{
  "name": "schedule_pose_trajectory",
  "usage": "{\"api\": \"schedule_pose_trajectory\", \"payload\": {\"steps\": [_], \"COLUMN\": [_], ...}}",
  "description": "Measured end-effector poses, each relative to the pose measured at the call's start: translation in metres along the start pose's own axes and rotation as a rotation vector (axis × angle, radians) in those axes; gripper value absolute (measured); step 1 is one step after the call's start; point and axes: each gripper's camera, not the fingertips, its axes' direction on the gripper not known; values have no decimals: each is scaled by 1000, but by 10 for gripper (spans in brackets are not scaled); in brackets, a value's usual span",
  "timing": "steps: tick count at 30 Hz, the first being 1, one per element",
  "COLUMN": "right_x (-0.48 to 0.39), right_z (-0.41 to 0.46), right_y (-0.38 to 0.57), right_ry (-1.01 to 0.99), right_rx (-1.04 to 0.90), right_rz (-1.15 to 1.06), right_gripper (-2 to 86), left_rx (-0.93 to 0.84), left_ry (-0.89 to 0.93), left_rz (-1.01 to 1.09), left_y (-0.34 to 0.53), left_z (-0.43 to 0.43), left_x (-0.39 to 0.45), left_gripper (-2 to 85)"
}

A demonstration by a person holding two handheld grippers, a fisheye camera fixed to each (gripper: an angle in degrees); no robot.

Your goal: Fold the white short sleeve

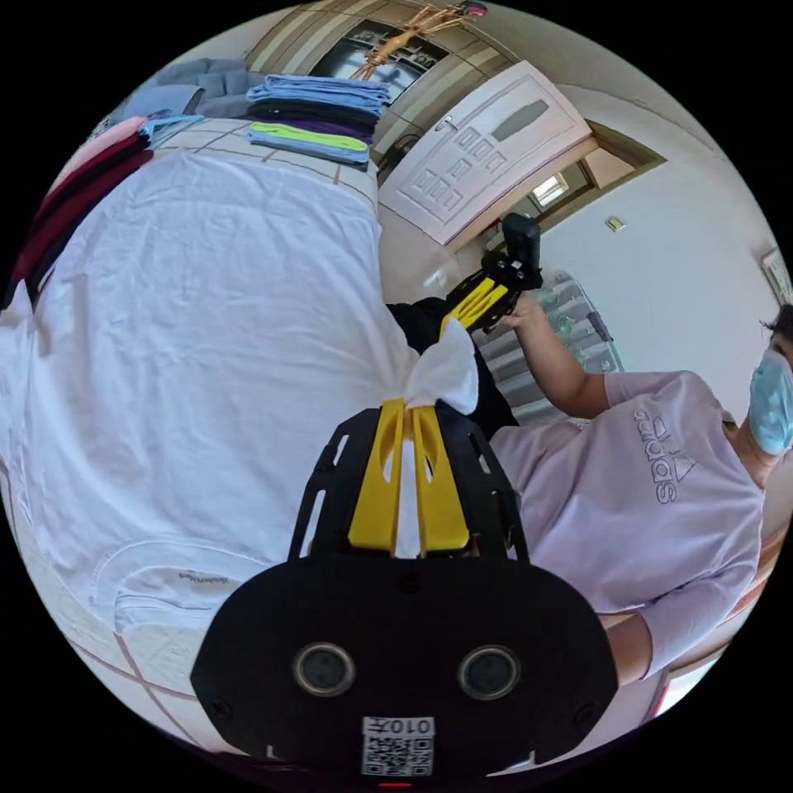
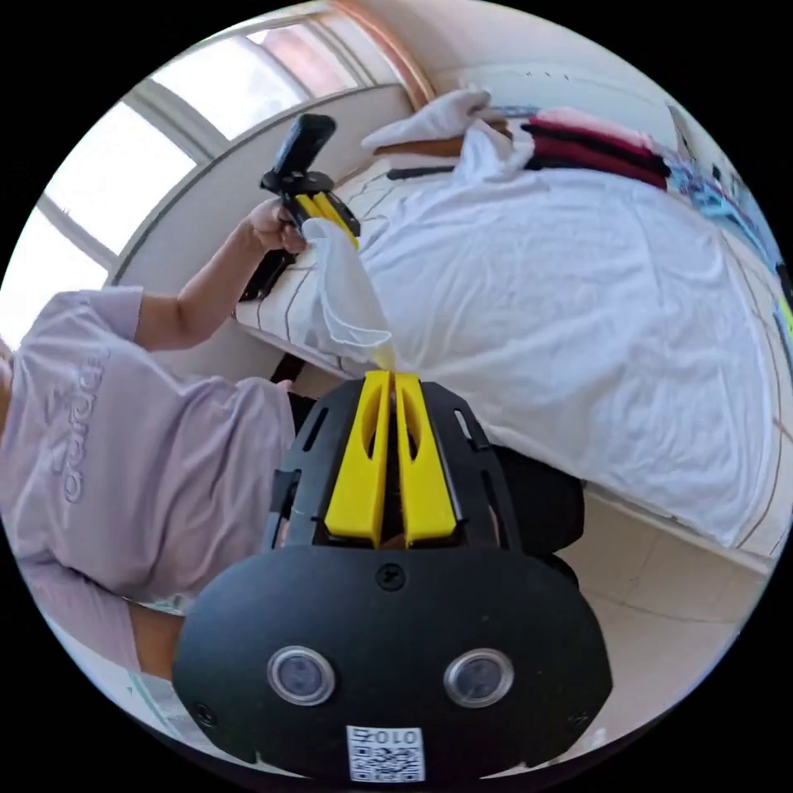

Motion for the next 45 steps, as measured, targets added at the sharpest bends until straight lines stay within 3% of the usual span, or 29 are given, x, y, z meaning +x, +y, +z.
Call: {"api": "schedule_pose_trajectory", "payload": {"steps": [5,10,17,21,26,32,39,45], "right_x": [89,74,37,27,28,40,61,83], "right_z": [12,-3,21,46,53,51,24,41], "right_y": [-36,-5,16,3,-7,-13,10,10], "right_ry": [100,206,305,414,490,460,248,250], "right_rx": [-16,159,162,119,126,72,35,-38], "right_rz": [274,249,153,161,164,104,-36,-37], "right_gripper": [46,72,79,80,80,51,39,39], "left_rx": [33,117,99,18,42,1,-19,-122], "left_ry": [-97,-242,-747,-918,-1017,-865,-450,-511], "left_rz": [-181,-153,43,77,81,79,15,-42], "left_y": [7,68,119,117,121,125,152,153], "left_z": [6,2,66,115,134,114,82,130], "left_x": [-42,10,137,155,154,146,111,81], "left_gripper": [60,88,99,96,62,13,2,5]}}
